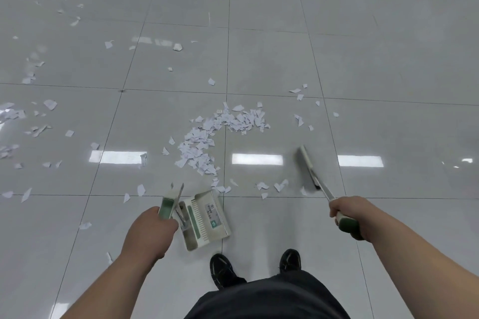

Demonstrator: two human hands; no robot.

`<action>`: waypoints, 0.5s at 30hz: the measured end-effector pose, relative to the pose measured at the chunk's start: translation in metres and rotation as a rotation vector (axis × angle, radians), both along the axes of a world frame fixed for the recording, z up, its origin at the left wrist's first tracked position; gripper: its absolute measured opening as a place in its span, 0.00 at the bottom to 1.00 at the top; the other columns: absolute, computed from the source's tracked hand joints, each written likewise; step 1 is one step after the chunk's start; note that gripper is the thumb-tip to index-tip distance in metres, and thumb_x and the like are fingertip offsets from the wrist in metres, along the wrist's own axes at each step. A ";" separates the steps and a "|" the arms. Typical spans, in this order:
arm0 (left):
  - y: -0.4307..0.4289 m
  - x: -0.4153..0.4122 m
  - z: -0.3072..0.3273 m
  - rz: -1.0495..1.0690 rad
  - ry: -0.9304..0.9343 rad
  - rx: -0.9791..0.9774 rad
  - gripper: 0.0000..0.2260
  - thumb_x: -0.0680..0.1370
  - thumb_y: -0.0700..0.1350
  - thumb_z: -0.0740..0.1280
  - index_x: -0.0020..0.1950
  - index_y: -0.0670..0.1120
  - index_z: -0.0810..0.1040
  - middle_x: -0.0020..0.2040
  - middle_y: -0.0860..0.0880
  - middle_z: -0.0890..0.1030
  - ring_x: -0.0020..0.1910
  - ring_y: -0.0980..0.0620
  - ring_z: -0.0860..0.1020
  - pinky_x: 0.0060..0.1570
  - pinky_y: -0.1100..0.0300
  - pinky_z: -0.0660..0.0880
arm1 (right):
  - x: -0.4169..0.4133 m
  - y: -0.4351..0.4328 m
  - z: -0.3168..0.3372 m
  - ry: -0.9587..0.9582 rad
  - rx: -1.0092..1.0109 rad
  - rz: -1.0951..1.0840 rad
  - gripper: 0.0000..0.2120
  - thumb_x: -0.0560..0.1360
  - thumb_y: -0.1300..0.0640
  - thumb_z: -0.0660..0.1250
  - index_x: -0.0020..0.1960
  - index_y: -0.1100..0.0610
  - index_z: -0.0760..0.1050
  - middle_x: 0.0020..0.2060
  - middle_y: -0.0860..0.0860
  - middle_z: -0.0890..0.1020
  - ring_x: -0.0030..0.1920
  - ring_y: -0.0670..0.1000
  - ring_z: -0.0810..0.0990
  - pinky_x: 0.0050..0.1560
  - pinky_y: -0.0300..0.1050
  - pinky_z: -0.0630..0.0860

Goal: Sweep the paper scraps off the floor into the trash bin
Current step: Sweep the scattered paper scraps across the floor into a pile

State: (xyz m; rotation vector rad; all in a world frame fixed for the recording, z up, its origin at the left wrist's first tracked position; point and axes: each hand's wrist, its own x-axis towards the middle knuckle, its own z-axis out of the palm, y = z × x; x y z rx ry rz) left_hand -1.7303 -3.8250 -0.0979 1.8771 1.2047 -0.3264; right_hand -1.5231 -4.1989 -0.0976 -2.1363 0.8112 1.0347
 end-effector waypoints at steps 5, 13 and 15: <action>0.015 -0.019 -0.002 0.023 0.010 0.001 0.06 0.71 0.37 0.62 0.37 0.44 0.65 0.29 0.47 0.67 0.28 0.46 0.66 0.31 0.56 0.65 | -0.020 0.010 -0.009 0.024 -0.045 -0.009 0.06 0.69 0.66 0.67 0.45 0.62 0.75 0.37 0.58 0.75 0.33 0.54 0.68 0.31 0.37 0.65; 0.024 -0.052 -0.002 0.111 0.015 -0.025 0.07 0.71 0.36 0.62 0.36 0.44 0.66 0.29 0.47 0.67 0.28 0.45 0.65 0.30 0.58 0.64 | -0.065 0.099 0.008 0.118 0.181 -0.071 0.13 0.67 0.63 0.68 0.52 0.60 0.77 0.38 0.59 0.76 0.29 0.54 0.70 0.27 0.36 0.67; 0.023 -0.060 -0.002 0.140 0.012 -0.047 0.07 0.71 0.36 0.62 0.37 0.44 0.66 0.29 0.46 0.67 0.29 0.45 0.64 0.30 0.58 0.64 | -0.071 0.127 0.018 0.162 0.252 -0.087 0.13 0.67 0.63 0.68 0.51 0.59 0.75 0.39 0.59 0.75 0.27 0.52 0.69 0.25 0.36 0.65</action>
